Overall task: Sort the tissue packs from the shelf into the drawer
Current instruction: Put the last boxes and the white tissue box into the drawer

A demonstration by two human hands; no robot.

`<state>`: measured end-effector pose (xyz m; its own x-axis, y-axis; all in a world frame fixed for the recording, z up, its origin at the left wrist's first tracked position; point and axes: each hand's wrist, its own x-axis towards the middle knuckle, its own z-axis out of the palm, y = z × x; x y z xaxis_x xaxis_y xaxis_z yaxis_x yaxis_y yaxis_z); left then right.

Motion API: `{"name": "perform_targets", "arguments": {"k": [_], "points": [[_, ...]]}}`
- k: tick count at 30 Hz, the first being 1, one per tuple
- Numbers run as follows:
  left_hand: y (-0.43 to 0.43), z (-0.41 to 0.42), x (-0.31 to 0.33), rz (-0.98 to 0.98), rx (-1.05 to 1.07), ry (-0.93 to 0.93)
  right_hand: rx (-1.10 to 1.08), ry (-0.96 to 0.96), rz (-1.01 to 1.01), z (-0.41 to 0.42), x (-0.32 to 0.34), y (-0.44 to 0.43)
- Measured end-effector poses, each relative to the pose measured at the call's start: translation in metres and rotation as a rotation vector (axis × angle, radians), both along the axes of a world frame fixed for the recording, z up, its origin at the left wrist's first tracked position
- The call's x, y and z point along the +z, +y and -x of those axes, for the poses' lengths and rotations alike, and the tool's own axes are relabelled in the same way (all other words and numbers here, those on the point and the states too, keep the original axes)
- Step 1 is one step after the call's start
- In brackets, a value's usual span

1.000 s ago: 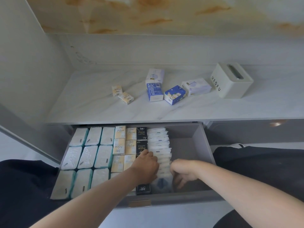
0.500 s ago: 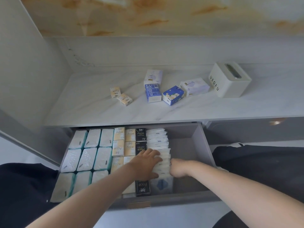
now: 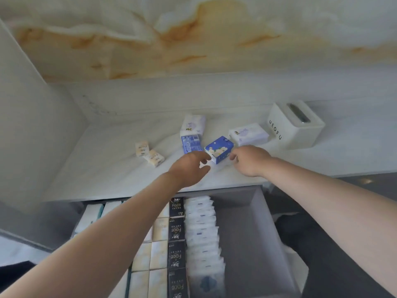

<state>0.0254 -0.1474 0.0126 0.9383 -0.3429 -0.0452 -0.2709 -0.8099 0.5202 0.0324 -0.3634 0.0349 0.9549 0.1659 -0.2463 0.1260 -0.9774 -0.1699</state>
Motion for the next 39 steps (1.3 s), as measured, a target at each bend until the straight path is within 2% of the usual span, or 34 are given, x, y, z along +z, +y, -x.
{"name": "perform_targets", "arguments": {"k": [7,12,14,17,19,22,24,26,28,30,32,36,39], "points": [[-0.046,-0.065,-0.012,-0.2,0.022,-0.215,-0.071,-0.175,0.126,-0.061,-0.016,-0.039],[-0.043,-0.102,-0.031,-0.432,-0.05,-0.16,-0.128,0.065,0.143,-0.089,-0.042,-0.043],[-0.03,-0.11,-0.04,-0.503,-0.078,-0.21,-0.106,0.043,0.123,-0.101,-0.048,-0.041],[-0.012,-0.114,-0.049,-0.369,0.04,-0.292,0.006,-0.129,0.167,-0.117,-0.047,-0.035],[-0.007,-0.119,-0.05,-0.381,0.122,-0.364,0.053,-0.221,0.159,-0.125,-0.046,-0.031],[-0.005,-0.136,-0.045,-0.394,0.242,-0.457,0.013,-0.213,0.088,-0.13,-0.05,-0.028],[-0.007,-0.151,-0.04,-0.396,0.289,-0.387,-0.027,-0.124,0.031,-0.13,-0.054,-0.026],[-0.009,-0.164,-0.037,-0.408,0.35,-0.226,-0.021,-0.076,0.022,-0.131,-0.054,-0.025],[-0.011,-0.175,-0.039,-0.416,0.402,-0.042,-0.003,-0.104,0.047,-0.134,-0.054,-0.027],[-0.012,-0.183,-0.044,-0.407,0.434,0.035,-0.007,-0.126,0.064,-0.137,-0.054,-0.03],[-0.012,-0.188,-0.045,-0.35,0.469,0.029,-0.034,-0.117,0.063,-0.139,-0.057,-0.034],[-0.012,-0.191,-0.032,-0.12,0.531,-0.017,-0.123,-0.056,-0.08,-0.138,-0.059,-0.036],[-0.013,-0.178,-0.016,0.06,0.545,-0.121,-0.13,-0.119,-0.045,-0.136,-0.052,-0.032]]}}
